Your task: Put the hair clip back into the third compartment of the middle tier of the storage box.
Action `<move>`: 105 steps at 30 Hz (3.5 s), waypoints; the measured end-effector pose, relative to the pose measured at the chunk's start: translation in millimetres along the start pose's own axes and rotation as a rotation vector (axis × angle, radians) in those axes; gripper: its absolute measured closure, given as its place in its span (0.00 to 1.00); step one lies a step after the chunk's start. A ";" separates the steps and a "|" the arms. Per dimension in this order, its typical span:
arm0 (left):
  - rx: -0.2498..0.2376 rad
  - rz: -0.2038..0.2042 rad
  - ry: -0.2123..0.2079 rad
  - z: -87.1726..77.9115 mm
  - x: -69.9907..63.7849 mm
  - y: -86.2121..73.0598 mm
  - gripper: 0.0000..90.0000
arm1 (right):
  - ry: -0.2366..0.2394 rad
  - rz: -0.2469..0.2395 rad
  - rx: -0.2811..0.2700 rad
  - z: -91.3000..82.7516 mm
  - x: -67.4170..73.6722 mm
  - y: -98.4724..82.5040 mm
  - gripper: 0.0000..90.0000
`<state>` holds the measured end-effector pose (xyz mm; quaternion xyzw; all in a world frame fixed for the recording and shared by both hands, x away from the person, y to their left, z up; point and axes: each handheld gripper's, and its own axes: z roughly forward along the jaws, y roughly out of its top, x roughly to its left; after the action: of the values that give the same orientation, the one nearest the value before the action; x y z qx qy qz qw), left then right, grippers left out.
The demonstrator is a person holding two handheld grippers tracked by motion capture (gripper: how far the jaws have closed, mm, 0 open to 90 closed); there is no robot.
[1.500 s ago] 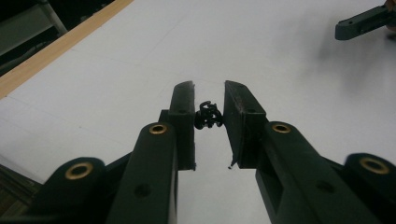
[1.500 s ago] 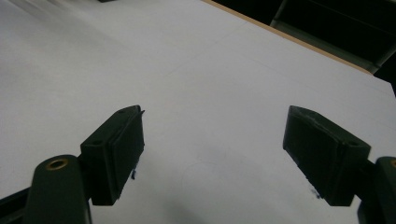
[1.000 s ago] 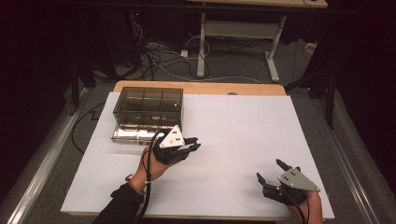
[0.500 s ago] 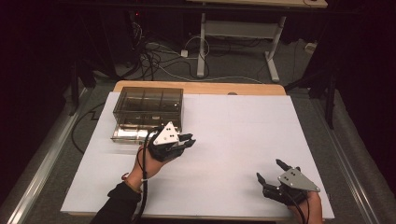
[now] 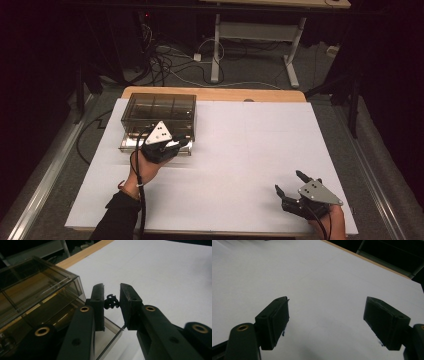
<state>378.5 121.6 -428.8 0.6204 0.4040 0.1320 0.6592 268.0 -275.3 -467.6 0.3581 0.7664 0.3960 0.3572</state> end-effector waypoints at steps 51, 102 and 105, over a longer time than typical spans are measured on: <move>0.036 0.010 0.144 13.2 32.1 -20.0 0.75 | 0.002 -0.006 0.003 -0.2 -0.1 -0.8 0.23; -0.127 0.133 0.088 2.4 -10.9 -7.6 0.21 | 0.007 -0.009 -0.005 -1.1 1.4 0.0 0.23; -0.124 0.144 0.079 2.7 -15.1 -8.0 0.21 | 0.007 -0.009 -0.004 -0.9 1.5 0.0 0.23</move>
<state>368.1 108.0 -430.9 0.6001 0.3749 0.2282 0.6687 266.5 -274.3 -467.6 0.3526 0.7684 0.3973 0.3569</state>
